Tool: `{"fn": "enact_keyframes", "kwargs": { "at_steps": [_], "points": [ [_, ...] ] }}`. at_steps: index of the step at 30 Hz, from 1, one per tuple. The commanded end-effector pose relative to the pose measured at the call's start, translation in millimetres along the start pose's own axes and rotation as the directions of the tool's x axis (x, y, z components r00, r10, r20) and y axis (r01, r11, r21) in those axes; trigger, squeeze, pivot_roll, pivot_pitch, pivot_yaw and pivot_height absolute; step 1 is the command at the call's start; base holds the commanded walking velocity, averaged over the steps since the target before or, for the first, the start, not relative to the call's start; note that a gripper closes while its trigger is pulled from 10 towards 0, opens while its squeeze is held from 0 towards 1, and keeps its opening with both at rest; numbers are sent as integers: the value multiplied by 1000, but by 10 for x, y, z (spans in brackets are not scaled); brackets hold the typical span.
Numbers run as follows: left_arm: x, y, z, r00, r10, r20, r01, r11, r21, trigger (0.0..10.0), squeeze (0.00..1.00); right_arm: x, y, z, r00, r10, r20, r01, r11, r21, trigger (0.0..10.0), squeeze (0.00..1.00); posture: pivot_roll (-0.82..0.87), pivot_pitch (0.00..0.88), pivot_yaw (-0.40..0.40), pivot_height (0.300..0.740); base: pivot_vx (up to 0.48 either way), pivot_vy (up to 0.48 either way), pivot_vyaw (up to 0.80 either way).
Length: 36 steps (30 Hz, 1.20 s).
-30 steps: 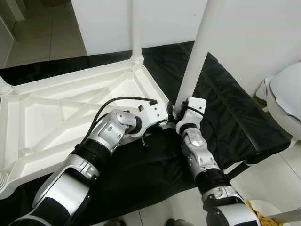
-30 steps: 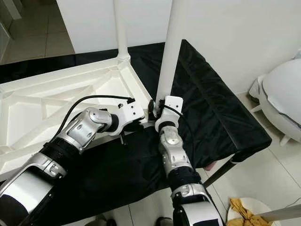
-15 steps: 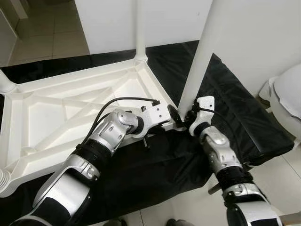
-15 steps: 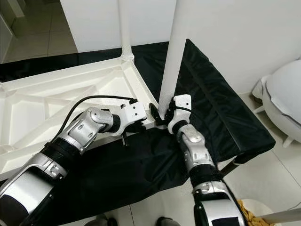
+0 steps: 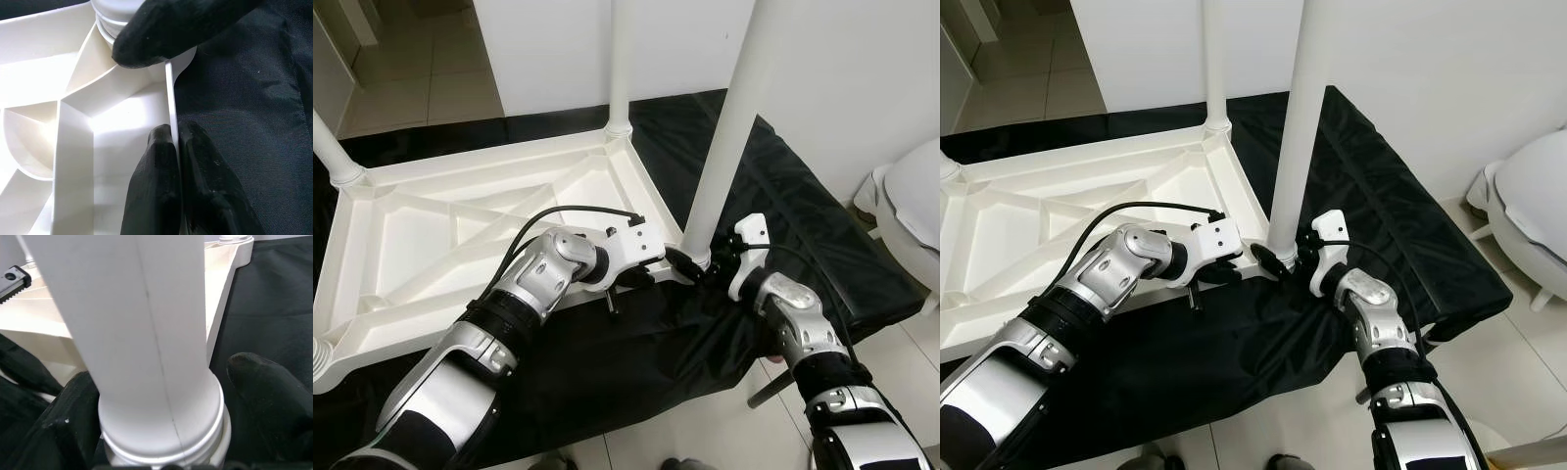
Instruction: Building children table
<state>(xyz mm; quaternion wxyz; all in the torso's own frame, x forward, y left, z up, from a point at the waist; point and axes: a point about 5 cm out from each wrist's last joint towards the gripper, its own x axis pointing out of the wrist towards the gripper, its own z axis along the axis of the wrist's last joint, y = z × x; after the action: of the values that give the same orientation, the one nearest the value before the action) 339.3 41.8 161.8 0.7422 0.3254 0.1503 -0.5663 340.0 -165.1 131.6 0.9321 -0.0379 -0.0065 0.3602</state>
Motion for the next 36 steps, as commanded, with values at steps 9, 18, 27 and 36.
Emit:
{"fn": "enact_keyframes", "kwargs": {
  "at_steps": [9, 18, 27, 36],
  "points": [
    [-59, 58, -7, 999, 28, -18, -28, 999, 28, 10000, 0, -59, -42, -88, 999, 5, -31, -5, 1000, 9, 10000, 0, -56, 43, 45, 740, 0, 0, 0],
    [-65, 71, 3, 999, 34, -14, -34, 999, 24, 10000, 0, 2, -53, -42, 1000, -17, -18, 17, 999, 27, 0, 0, -50, 53, 39, 740, 0, 0, 0],
    [-87, 80, -16, 999, 44, -14, -44, 999, 13, 10000, 0, 93, -11, -105, 981, -190, -44, 193, 978, 79, 0, 0, -52, 64, 35, 740, 0, 0, 0],
    [-63, 57, -13, 999, 39, -8, -39, 999, 5, 10000, 0, 236, 125, -133, 875, -481, -63, 483, 854, 194, 0, 0, -62, 75, 40, 740, 0, 0, 0]
  ]
}}
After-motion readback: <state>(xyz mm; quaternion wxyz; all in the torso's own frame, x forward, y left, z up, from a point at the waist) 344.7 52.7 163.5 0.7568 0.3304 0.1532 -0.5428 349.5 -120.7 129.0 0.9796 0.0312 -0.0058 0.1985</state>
